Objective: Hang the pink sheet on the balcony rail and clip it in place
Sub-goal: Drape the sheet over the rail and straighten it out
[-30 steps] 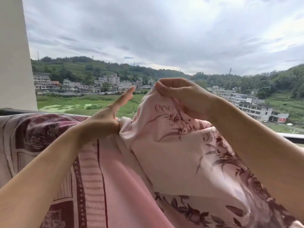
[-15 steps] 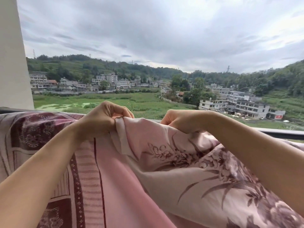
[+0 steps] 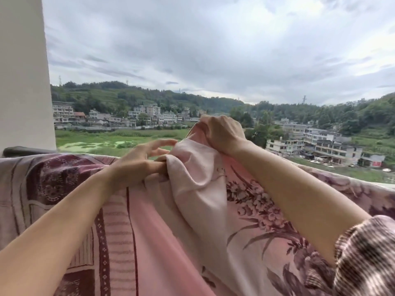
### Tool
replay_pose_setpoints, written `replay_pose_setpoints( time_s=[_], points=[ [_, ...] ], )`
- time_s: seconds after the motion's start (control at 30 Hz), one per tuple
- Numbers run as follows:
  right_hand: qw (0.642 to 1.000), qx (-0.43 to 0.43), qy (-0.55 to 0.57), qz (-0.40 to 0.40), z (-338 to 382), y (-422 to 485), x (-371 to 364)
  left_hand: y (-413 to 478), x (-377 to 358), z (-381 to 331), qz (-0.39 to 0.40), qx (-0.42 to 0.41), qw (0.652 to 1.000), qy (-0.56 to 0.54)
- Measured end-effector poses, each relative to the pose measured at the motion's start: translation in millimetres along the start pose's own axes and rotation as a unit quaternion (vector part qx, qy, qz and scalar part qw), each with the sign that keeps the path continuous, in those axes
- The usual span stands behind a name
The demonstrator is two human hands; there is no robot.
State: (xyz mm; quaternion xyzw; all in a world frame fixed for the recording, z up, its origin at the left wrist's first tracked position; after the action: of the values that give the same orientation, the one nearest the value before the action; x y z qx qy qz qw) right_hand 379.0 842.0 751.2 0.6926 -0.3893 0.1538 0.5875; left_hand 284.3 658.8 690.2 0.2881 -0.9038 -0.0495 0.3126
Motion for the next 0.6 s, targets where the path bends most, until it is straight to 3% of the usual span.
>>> replay_pose_setpoints(
  time_s=[0.1,0.2,0.33,0.5,0.6],
  points=[
    [0.998,0.042,-0.041,-0.017,-4,-1,3,4,4,-3,0.093,0.122,0.969,-0.191],
    [0.994,0.074,-0.065,-0.047,-2,0,9,17,6,0,0.091,0.174,0.98,-0.044],
    [0.994,0.06,-0.066,-0.061,-6,0,7,37,12,-2,0.181,0.189,0.962,0.076],
    [0.995,0.009,-0.059,-0.083,-23,3,4,65,30,-10,0.043,0.181,0.982,0.018],
    [0.994,-0.031,-0.049,-0.094,-29,10,2,95,43,-14,-0.152,0.136,0.975,0.084]
  ],
)
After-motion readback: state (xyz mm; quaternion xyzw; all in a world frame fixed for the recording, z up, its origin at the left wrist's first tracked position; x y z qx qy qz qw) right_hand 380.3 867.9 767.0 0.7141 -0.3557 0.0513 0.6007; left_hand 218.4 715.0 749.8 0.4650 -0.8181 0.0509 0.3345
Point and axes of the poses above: each hand's wrist, its own y-axis towards the middle knuckle, its own x-axis out of the back of the hand, z = x × y, the point moved 2 cm from there along y, towards the middle knuckle, and after that the axes turned 12 degrees about x, right-handed, at the moved point
